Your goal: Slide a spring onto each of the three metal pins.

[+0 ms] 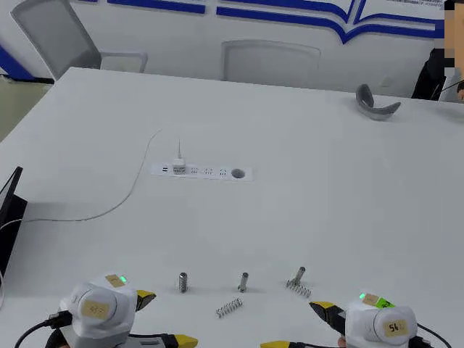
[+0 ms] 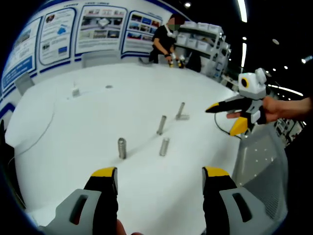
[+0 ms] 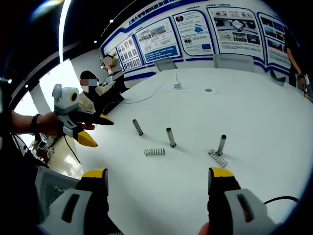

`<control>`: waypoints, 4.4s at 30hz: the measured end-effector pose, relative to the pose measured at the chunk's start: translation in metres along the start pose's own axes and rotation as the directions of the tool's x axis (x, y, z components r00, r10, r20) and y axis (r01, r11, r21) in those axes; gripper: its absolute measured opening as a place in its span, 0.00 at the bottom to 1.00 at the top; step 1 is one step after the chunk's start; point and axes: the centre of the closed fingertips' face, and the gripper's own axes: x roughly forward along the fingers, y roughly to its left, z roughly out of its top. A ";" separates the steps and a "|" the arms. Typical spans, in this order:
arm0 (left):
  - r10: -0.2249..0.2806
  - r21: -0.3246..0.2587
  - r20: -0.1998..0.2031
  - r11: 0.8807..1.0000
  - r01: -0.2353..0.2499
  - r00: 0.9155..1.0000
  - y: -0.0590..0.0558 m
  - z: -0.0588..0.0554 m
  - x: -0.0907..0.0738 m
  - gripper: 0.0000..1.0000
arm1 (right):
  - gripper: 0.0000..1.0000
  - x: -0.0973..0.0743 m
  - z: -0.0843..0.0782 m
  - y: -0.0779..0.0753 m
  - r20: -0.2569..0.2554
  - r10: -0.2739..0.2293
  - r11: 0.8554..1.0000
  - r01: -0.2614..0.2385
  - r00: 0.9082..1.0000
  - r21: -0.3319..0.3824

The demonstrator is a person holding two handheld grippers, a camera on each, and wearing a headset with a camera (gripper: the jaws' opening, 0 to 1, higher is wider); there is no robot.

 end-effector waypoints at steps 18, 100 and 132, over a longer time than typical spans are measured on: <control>-0.042 0.014 -0.042 0.999 0.043 0.998 -0.014 -0.003 0.038 0.69 | 0.86 -0.011 -0.016 -0.006 -0.015 -0.013 1.000 0.013 1.000 0.009; 0.073 0.149 -0.161 0.988 -0.049 0.984 -0.004 -0.016 0.081 0.10 | 0.84 -0.019 -0.024 -0.008 -0.010 0.025 0.997 -0.025 1.000 0.069; -0.020 0.155 -0.101 0.987 0.036 0.995 -0.056 -0.007 0.050 0.10 | 0.79 -0.006 -0.021 0.018 -0.019 0.108 0.993 -0.107 0.994 0.050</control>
